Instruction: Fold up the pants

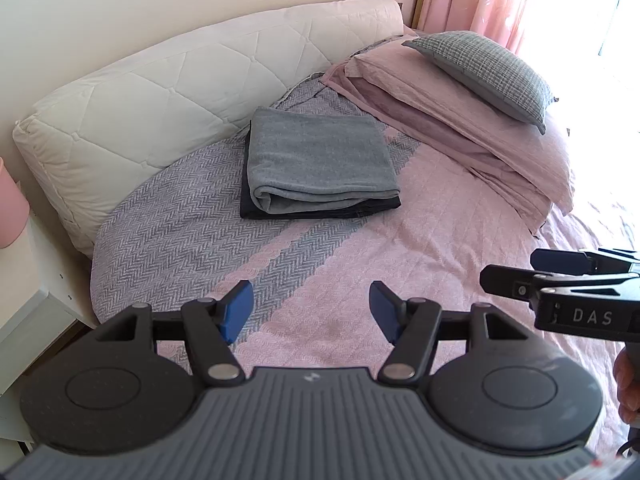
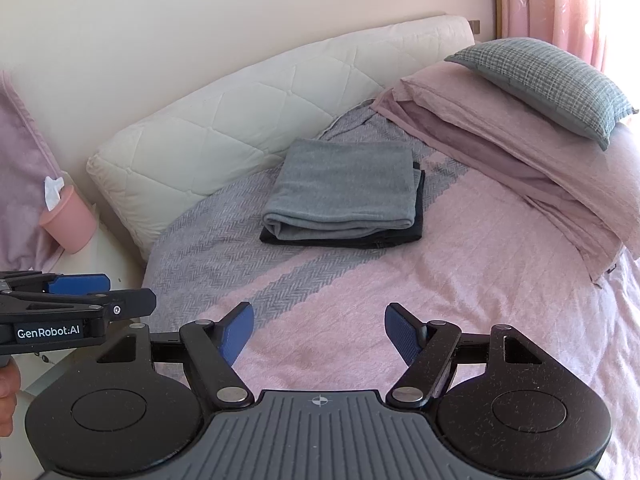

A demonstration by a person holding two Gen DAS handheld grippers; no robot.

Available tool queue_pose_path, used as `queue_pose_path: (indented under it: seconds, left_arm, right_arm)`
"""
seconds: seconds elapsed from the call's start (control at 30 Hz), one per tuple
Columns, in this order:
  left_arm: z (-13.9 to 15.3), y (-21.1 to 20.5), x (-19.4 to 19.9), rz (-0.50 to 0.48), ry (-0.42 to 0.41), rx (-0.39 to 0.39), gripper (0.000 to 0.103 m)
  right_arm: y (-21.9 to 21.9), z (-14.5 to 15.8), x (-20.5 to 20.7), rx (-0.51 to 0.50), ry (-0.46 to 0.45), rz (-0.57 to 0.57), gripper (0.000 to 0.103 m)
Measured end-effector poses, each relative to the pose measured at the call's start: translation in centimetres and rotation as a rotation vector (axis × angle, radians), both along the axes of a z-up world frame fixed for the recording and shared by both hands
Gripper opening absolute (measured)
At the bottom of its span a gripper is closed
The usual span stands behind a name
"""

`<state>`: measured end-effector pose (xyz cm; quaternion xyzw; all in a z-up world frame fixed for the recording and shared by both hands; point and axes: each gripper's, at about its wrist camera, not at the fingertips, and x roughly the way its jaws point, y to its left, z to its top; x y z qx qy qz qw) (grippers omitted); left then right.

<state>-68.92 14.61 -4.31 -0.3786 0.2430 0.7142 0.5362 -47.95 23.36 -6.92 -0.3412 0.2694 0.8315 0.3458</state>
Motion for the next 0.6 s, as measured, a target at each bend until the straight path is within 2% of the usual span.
queue_pose_path:
  seconds: [0.6]
  left_arm:
    - [-0.18,0.56,-0.34,-0.011,0.011,0.004,0.063]
  right_arm:
    - [-0.02,-0.02,-0.23,0.007,-0.004,-0.008,0.070]
